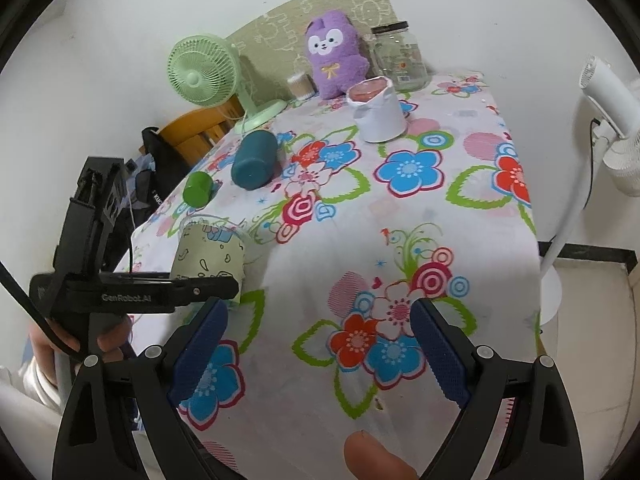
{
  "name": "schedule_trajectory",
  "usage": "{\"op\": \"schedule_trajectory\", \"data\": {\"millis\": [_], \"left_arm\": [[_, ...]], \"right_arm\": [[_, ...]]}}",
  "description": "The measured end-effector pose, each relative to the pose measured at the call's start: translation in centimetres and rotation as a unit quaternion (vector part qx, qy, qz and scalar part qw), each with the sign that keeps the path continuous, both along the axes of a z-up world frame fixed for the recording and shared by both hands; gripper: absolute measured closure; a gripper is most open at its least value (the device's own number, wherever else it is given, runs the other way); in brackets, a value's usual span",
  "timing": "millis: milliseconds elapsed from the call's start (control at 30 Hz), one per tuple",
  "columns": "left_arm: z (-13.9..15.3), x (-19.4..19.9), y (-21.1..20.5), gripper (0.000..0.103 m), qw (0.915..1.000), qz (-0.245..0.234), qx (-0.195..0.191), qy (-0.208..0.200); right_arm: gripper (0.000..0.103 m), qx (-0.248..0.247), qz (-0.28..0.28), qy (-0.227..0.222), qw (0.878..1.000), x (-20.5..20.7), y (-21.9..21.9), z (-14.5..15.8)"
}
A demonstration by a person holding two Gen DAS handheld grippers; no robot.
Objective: Flip cup upside down
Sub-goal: 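Grasp the cup with the left gripper while the right gripper releases it, then rotate the held cup with the left gripper until its rim faces down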
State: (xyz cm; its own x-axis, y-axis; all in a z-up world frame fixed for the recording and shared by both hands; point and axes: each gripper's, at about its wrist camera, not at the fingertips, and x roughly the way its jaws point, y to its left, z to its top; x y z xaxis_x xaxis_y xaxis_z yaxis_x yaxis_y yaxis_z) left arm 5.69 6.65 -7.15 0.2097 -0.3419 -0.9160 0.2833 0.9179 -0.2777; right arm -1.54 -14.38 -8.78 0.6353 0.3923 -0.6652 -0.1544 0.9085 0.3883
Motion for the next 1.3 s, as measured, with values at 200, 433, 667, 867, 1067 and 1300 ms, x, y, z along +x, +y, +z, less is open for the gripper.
{"op": "schedule_trajectory", "data": {"millis": [200, 433, 667, 867, 1067, 1300], "left_arm": [[2.3, 1.0, 1.8, 0.037, 0.9974, -0.052, 0.047, 0.017], [4.9, 1.4, 3.3, 0.037, 0.9828, -0.13, 0.121, 0.05], [4.7, 1.2, 3.6, 0.037, 0.9529, -0.193, 0.191, 0.135], [3.6, 0.5, 3.6, 0.037, 0.9184, -0.23, 0.251, 0.202], [1.7, 0.1, 3.9, 0.036, 0.882, -0.238, 0.289, 0.286], [-0.9, -0.8, 4.5, 0.036, 0.8322, -0.263, 0.335, 0.356]], "right_arm": [[0.009, -0.011, 0.029, -0.006, 0.999, -0.1, 1.8, 0.0], [0.009, -0.028, 0.081, -0.021, 0.996, -0.6, 4.4, 0.3], [0.009, -0.037, 0.117, -0.03, 0.992, -0.8, 6.5, 0.3], [0.009, -0.044, 0.144, -0.027, 0.988, -1.0, 8.1, -0.2], [0.009, -0.046, 0.164, -0.023, 0.985, -1.0, 9.5, -0.9], [0.009, 0.012, 0.18, -0.014, 0.983, -1.2, 10.0, -1.0]]}}
